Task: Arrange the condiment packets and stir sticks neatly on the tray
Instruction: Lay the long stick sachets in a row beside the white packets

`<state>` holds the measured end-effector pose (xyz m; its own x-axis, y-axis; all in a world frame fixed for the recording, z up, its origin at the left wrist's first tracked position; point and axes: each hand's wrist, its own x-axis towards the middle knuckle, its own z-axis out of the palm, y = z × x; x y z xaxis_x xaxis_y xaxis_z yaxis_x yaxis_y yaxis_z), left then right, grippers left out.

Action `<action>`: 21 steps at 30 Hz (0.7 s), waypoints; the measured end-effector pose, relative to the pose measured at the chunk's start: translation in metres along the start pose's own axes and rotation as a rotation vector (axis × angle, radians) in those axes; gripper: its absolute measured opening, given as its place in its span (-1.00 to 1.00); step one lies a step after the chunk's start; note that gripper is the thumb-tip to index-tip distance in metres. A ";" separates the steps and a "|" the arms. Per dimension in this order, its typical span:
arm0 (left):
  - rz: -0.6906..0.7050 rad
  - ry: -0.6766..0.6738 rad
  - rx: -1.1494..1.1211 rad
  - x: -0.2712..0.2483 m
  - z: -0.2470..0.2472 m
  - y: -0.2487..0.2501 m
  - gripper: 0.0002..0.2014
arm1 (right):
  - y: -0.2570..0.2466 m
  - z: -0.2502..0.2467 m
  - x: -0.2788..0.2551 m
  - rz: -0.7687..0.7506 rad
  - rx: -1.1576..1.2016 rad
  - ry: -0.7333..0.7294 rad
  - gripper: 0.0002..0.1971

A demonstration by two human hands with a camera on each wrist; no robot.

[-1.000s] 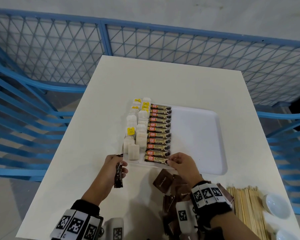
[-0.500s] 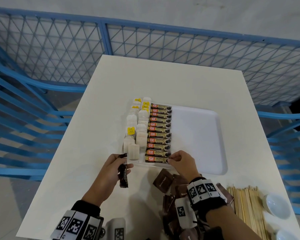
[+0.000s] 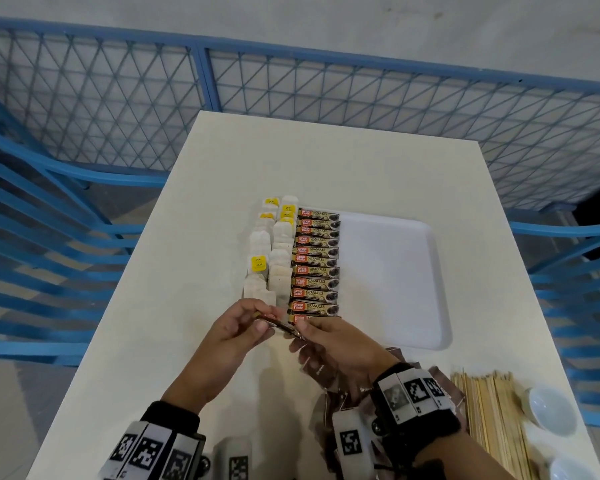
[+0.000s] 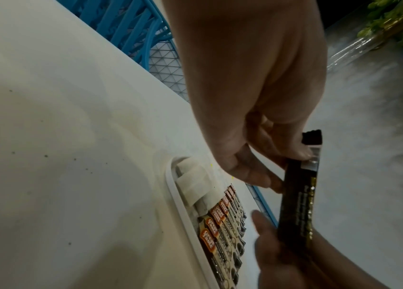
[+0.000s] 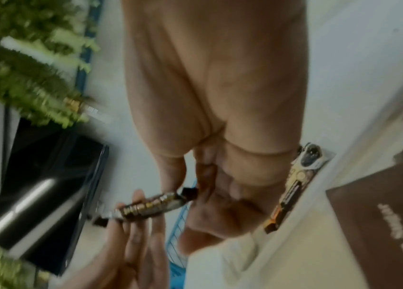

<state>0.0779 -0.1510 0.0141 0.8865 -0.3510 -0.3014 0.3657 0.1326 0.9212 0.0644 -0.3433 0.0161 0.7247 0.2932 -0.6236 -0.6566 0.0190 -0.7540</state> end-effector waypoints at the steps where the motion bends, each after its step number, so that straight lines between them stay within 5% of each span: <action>1: -0.005 -0.026 -0.004 -0.001 -0.001 0.001 -0.82 | -0.001 0.000 -0.001 -0.037 0.028 0.015 -0.82; 7: -0.134 -0.021 -0.074 -0.001 -0.007 0.004 -0.63 | -0.002 -0.012 -0.002 -0.170 0.023 0.197 -0.98; 13: -0.117 0.211 0.251 0.014 0.001 -0.008 -0.78 | 0.009 -0.021 -0.006 -0.167 0.051 0.223 -0.89; 21: 0.031 0.233 0.712 0.041 0.019 -0.028 -0.88 | 0.027 -0.048 0.010 -0.162 -0.365 0.536 -0.85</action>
<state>0.0984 -0.1866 -0.0198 0.9594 -0.1408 -0.2445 0.1383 -0.5206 0.8425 0.0637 -0.3854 -0.0202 0.8737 -0.2035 -0.4418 -0.4860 -0.3292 -0.8096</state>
